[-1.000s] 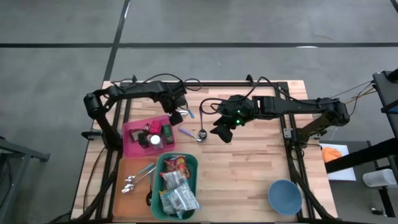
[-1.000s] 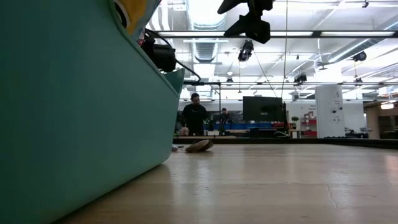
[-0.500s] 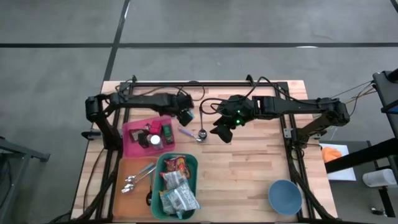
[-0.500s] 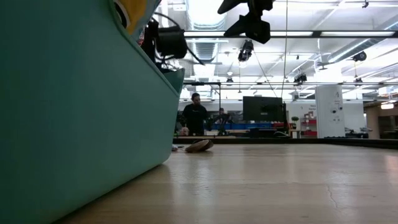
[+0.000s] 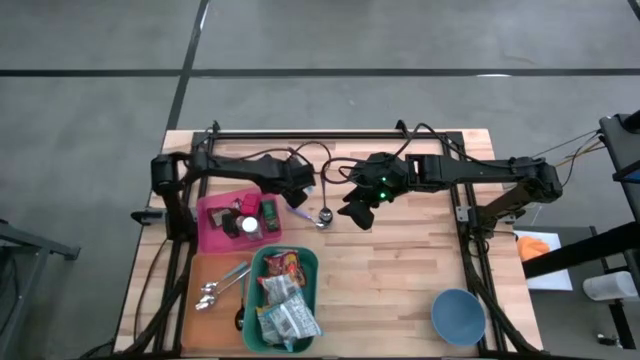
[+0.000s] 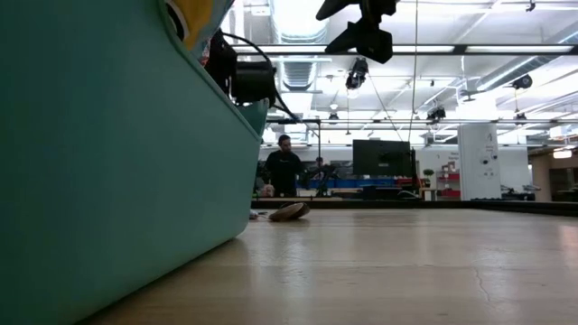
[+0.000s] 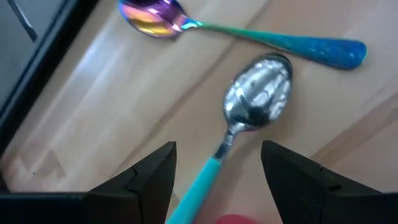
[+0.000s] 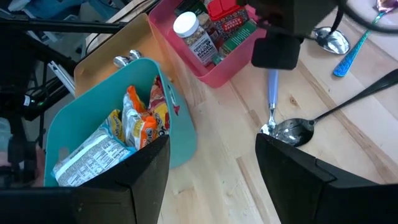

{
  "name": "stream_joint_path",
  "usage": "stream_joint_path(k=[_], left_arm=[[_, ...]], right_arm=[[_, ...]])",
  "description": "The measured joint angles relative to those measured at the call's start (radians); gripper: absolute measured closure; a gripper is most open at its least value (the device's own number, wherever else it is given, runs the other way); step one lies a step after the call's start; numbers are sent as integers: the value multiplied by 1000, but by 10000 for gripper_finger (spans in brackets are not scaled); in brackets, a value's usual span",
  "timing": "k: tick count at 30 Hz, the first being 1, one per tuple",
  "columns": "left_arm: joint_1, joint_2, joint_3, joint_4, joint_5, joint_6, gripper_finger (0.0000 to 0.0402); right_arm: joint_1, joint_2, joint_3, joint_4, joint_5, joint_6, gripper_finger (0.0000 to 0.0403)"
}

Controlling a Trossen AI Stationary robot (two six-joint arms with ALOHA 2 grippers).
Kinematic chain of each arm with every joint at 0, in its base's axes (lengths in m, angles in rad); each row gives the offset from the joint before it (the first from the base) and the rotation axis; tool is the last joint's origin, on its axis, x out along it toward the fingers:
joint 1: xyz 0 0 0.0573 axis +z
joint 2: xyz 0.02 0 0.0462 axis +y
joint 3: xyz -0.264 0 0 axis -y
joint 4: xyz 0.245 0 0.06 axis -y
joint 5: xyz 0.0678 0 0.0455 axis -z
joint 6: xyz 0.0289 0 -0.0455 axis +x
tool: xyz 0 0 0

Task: Pick & Place Food Item
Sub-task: Put the light blue spoon into the orange bin

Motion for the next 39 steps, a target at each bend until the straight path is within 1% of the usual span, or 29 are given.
stream_joint_path(k=[6,10,13,22,27,31,39], left_arm=[[-6,16,0,16,5,10,165],[-3,17,0,25,44,83,165],[-3,17,0,28,75,103,165],[12,17,-1,71,73,141,165],[22,17,-59,99,95,118,165],[20,12,-126,181,99,106,165],[22,12,-135,205,78,116,165]], right_arm=[[0,0,0,0,0,0,170],[0,0,0,0,0,0,170],[0,0,0,0,0,0,170],[0,0,0,0,0,0,170],[0,0,0,0,1,0,170],[0,0,0,0,1,0,170],[0,0,0,1,2,0,170]])
